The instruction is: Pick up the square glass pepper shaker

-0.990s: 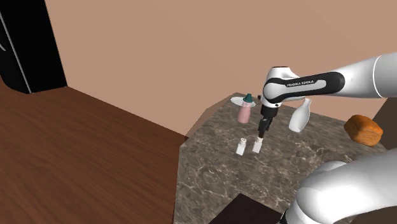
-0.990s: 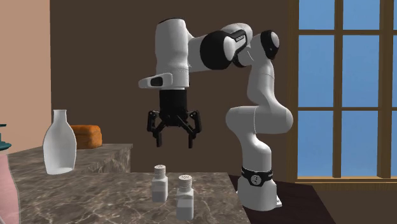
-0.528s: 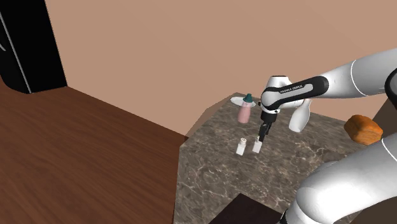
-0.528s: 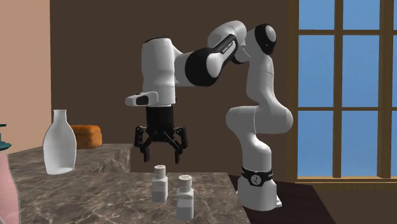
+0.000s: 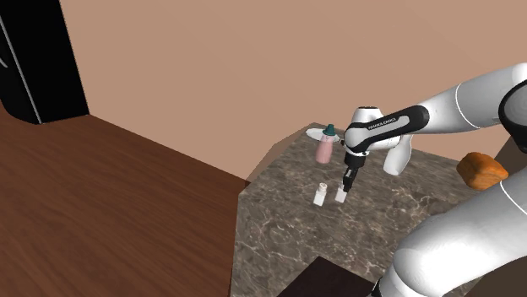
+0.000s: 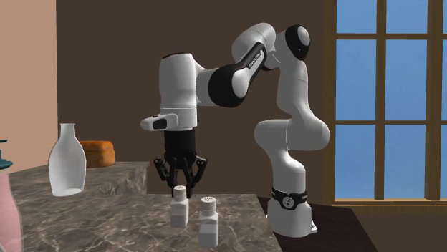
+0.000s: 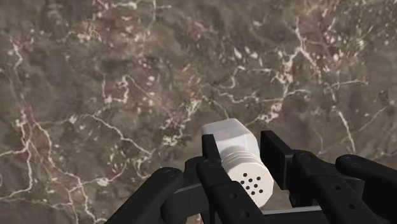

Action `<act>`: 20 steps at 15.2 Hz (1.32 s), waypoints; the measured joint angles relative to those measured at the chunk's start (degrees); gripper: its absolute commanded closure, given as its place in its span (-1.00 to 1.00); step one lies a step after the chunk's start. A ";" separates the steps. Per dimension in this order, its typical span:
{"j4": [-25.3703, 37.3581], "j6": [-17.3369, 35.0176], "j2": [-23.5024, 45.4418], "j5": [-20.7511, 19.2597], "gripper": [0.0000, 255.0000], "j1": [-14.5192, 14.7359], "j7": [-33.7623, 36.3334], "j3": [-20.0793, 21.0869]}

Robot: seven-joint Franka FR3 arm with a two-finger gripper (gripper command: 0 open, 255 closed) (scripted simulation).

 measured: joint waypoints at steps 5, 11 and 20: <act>-0.03 0.09 0.00 -0.02 1.00 -0.01 0.00 -0.02; 0.98 -2.50 -1.56 -0.11 1.00 -0.14 0.14 0.55; 5.46 -10.67 -5.32 0.18 1.00 -0.27 0.12 2.21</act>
